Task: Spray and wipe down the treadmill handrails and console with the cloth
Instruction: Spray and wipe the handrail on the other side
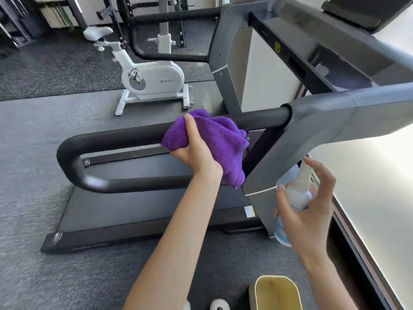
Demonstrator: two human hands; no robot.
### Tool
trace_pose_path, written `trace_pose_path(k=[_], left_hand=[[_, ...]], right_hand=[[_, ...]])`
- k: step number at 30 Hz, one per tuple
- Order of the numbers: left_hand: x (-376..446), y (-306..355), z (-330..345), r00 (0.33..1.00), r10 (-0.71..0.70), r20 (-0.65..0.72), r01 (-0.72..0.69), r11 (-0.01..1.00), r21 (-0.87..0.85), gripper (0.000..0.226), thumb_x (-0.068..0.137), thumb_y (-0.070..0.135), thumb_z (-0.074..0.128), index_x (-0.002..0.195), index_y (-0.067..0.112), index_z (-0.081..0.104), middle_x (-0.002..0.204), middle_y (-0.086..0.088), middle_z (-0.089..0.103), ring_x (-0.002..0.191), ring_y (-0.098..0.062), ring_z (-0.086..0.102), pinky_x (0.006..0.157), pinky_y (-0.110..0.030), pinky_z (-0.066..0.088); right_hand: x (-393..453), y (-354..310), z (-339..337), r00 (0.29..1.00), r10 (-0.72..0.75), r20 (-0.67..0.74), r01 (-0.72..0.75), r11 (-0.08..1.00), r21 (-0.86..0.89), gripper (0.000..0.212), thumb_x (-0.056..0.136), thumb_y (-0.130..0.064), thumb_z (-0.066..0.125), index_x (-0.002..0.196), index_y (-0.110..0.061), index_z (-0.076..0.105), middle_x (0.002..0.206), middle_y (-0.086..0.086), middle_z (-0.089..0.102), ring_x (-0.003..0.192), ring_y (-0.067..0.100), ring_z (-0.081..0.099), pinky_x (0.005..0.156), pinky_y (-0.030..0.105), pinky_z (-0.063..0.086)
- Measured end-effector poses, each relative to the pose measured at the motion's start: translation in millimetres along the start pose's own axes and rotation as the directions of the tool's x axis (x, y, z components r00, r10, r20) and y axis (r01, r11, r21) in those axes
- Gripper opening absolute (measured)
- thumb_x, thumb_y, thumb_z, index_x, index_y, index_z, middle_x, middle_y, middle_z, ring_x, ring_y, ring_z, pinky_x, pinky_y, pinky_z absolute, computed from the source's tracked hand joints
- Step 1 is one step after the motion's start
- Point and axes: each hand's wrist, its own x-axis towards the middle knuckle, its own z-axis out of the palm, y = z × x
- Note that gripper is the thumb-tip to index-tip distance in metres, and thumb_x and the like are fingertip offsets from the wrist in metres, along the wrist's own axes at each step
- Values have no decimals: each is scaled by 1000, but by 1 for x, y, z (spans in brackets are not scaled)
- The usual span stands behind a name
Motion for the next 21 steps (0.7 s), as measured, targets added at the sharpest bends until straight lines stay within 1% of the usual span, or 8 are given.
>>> trace_pose_path(k=[3, 7, 10, 13, 16, 17, 19, 21], left_hand=[[13, 23, -13, 999, 32, -24, -32, 999, -5, 54, 83, 28, 77, 126, 11, 49, 120, -6, 68, 106, -23, 67, 95, -45, 53], [39, 65, -37, 995, 68, -71, -69, 998, -10, 50, 84, 31, 75, 122, 12, 49, 120, -7, 67, 106, -25, 67, 94, -46, 54], [49, 86, -52, 996, 72, -61, -69, 996, 59, 38, 84, 36, 75, 111, 20, 53, 118, -5, 68, 105, -24, 68, 94, -45, 54], [62, 104, -67, 989, 133, -69, -128, 989, 73, 36, 85, 38, 73, 112, 19, 58, 117, -2, 69, 104, -21, 68, 96, -42, 53], [80, 127, -86, 985, 120, -121, -99, 981, 165, 43, 80, 56, 71, 102, 21, 58, 108, 4, 70, 94, -17, 70, 90, -38, 56], [85, 131, -93, 988, 104, -113, -81, 978, 191, 47, 78, 61, 69, 104, 22, 57, 107, 5, 70, 93, -16, 70, 90, -37, 56], [86, 129, -107, 995, 99, -28, -91, 974, 206, 58, 82, 62, 65, 118, 17, 58, 114, 3, 69, 101, -18, 69, 95, -41, 54], [86, 122, -120, 986, 160, 53, -168, 948, 270, 53, 89, 55, 60, 124, 16, 58, 117, 2, 68, 110, -18, 65, 101, -42, 50]], right_hand=[[0, -8, 18, 999, -2, 37, 1, 1000, 26, 65, 87, 9, 67, 127, -36, 43, 76, 11, 58, 56, 42, 58, 60, 57, 53], [-2, -19, 43, 997, -12, 80, 8, 999, 46, 63, 88, 6, 67, 129, -34, 42, 72, 5, 58, 58, 41, 59, 61, 58, 54], [-6, -27, 62, 991, -25, 128, 16, 998, 68, 66, 88, 6, 67, 128, -40, 41, 72, 11, 58, 60, 42, 59, 59, 60, 53], [-13, -35, 78, 988, -57, 145, 46, 996, 81, 67, 88, 8, 66, 128, -39, 41, 71, 9, 58, 53, 42, 56, 53, 55, 52], [-19, -41, 90, 984, -66, 165, 53, 995, 83, 67, 88, 8, 66, 127, -40, 41, 71, 12, 57, 54, 42, 56, 52, 54, 52], [-21, -42, 93, 982, -59, 178, 46, 996, 79, 67, 88, 8, 66, 126, -41, 41, 72, 14, 57, 55, 43, 56, 53, 55, 53], [-25, -44, 100, 979, -46, 197, 32, 997, 75, 65, 87, 8, 66, 125, -40, 42, 77, 15, 59, 56, 43, 56, 56, 56, 53], [-28, -46, 106, 978, -51, 202, 36, 996, 78, 65, 87, 7, 66, 127, -38, 42, 78, 14, 58, 57, 42, 56, 57, 56, 53]])
